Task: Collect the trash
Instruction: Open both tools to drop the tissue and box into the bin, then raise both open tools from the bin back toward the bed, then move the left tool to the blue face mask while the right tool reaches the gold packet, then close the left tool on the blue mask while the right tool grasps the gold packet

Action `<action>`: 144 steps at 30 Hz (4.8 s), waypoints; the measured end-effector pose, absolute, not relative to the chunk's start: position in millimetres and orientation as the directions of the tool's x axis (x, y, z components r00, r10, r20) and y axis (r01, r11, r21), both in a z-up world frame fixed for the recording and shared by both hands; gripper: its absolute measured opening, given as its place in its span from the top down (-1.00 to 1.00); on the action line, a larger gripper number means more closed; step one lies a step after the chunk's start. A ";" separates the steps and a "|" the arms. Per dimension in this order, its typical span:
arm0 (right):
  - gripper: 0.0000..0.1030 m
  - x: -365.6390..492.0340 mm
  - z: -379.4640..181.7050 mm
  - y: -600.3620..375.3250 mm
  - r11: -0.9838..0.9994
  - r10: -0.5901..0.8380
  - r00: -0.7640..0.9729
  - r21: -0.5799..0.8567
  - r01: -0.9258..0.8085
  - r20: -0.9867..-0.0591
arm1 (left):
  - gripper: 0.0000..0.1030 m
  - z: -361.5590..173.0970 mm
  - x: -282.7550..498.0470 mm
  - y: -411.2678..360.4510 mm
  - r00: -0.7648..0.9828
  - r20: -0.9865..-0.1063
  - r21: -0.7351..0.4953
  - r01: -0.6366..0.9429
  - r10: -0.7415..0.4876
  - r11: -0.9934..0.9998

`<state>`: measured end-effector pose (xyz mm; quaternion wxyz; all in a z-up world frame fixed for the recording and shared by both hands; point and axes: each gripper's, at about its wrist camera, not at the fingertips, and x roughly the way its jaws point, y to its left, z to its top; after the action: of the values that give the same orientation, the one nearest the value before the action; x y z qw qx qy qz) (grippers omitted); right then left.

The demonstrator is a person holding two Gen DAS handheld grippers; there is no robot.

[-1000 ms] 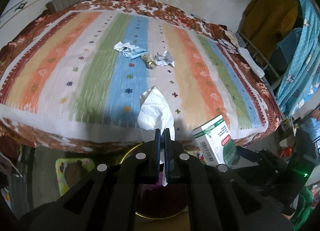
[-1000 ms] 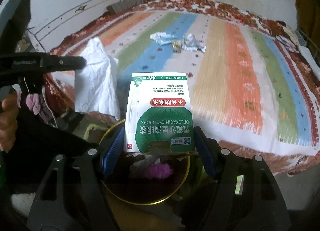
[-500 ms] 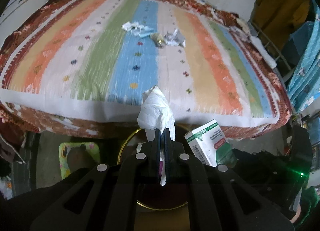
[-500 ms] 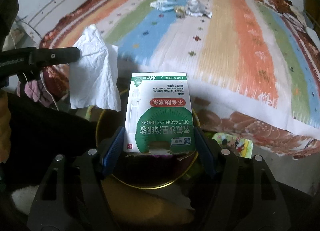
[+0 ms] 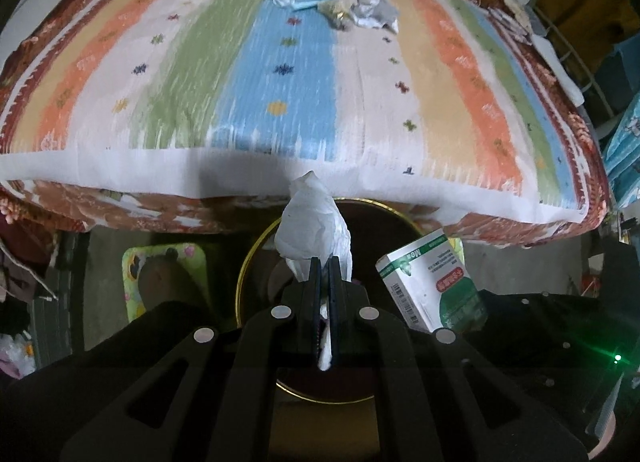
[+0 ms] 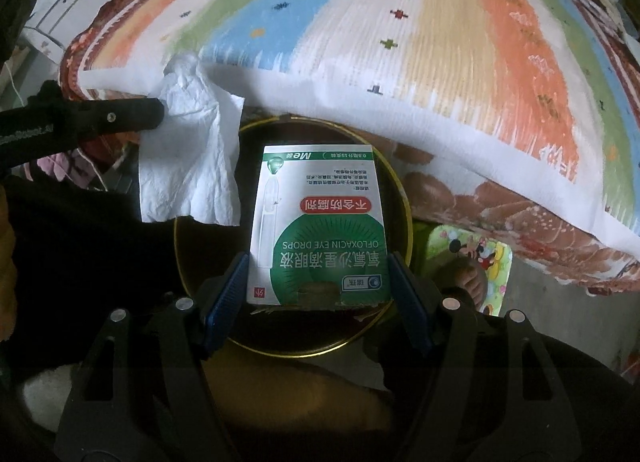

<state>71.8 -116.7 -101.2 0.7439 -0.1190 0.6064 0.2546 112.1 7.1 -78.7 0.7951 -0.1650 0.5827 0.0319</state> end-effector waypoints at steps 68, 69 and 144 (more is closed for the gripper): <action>-0.83 177.7 26.8 -90.4 0.836 0.413 0.612 0.014 -0.549 -0.674 | -0.89 12.6 228.7 86.4 0.653 -0.756 -0.192 -0.299 0.053 0.935; -0.83 179.9 26.1 -88.1 0.834 0.413 0.615 0.008 -0.551 -0.672 | -0.89 9.6 233.9 88.5 0.651 -0.758 -0.199 -0.301 0.048 0.933; 0.69 364.8 -90.2 -2.2 0.836 0.347 0.511 0.012 -0.549 -0.787 | 0.96 -71.6 405.5 146.0 0.611 -0.756 -0.468 -0.255 -0.234 0.846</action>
<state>364.8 -2.2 -90.2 0.8608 -0.1201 0.4207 0.2600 405.5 146.0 -71.6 0.8537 -0.2773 0.4408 0.0064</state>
